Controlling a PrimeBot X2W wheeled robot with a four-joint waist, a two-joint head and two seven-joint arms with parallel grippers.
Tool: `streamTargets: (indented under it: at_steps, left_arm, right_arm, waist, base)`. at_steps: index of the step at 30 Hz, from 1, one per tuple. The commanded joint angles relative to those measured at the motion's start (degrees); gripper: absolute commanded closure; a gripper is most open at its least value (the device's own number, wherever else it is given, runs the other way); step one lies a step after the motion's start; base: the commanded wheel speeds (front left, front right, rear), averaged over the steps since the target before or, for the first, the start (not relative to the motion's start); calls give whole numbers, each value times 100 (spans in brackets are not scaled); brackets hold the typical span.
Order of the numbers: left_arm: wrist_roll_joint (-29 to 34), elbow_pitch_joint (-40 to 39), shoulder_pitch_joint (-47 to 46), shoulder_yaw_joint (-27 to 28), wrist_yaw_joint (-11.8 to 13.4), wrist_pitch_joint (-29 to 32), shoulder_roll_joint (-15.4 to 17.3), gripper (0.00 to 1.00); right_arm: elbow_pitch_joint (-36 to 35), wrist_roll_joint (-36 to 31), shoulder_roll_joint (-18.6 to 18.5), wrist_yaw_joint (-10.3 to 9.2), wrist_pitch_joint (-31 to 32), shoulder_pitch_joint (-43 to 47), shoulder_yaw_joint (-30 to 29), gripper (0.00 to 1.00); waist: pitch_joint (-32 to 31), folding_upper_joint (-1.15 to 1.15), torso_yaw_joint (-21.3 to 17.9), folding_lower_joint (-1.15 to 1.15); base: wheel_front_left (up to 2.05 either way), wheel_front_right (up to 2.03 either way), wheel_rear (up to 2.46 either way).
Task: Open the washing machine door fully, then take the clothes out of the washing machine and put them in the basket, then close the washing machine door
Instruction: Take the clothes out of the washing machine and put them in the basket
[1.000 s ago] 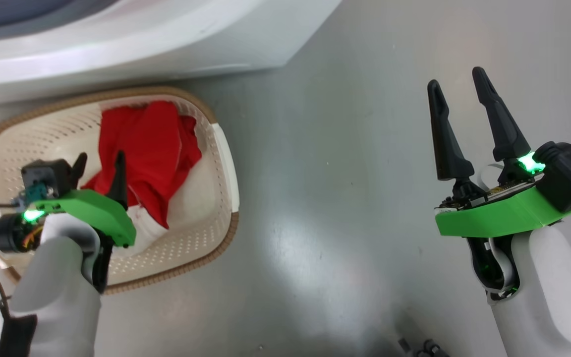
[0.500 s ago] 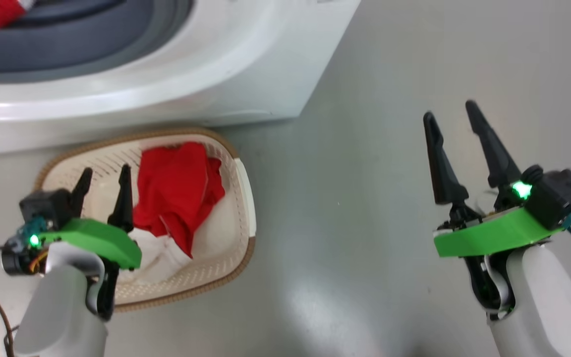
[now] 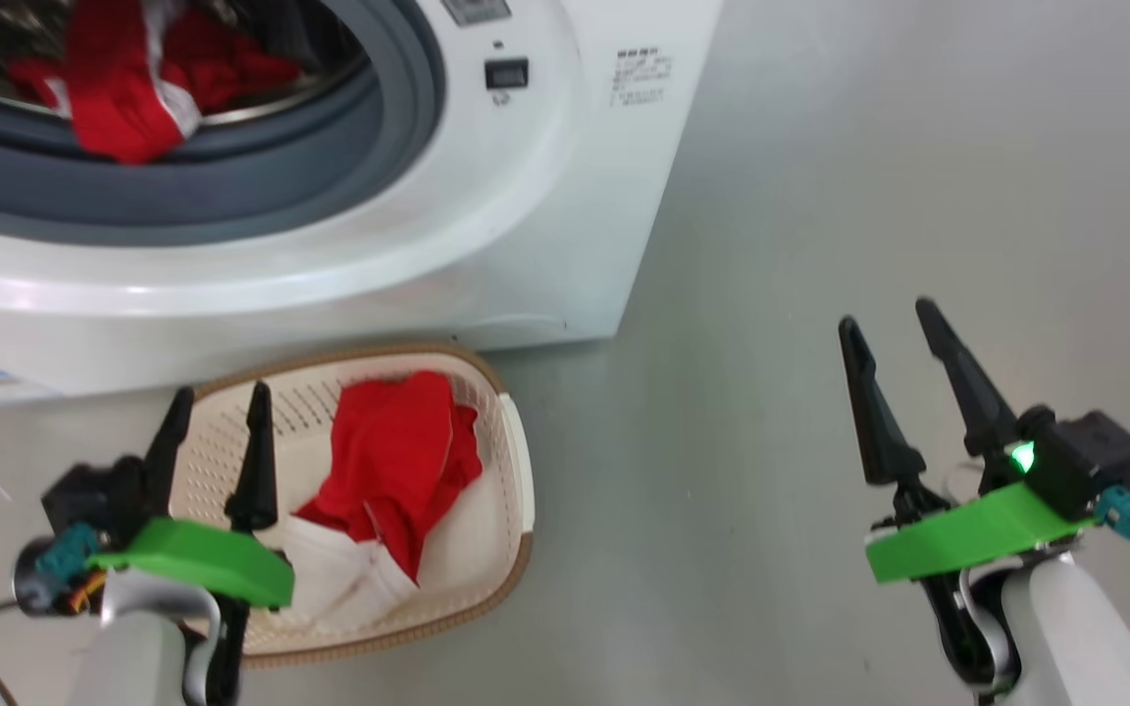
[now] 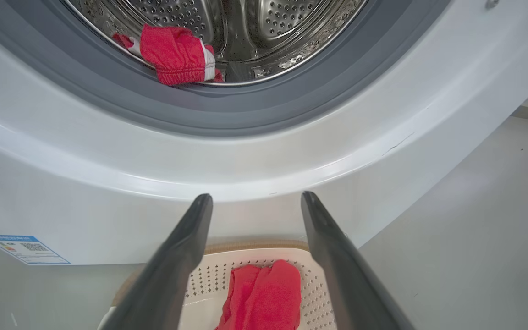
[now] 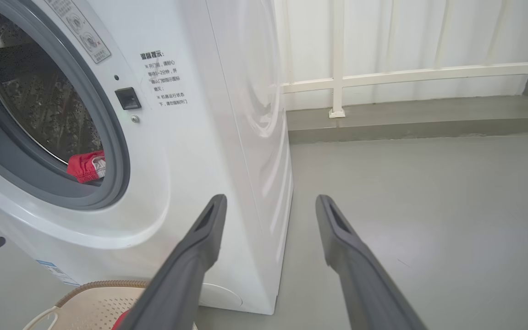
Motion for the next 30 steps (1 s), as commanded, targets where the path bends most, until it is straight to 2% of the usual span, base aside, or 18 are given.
streamTargets:
  at_steps: [1,13,30]
  left_arm:
    - [50,-193,159,185,-32,-29,127,0]
    - [283,-1517,1318,325,-32,-29,-2,0]
    - [487,-2705,2757,523,-32,-29,-155,0]
  right_arm:
    - [-115,2,-48,36,-37,123,86,0]
    - [-64,62,-138,36,-37,804,3,0]
    - [-116,111,-212,36,-37,1693,-162,0]
  waist:
    - [-314,0,83,0]
    - [-1092,0,170,0]
    - [-1878,0,206,0]
  base:
    - [0,0,0]
    - [0,0,0]
    - [0,0,0]
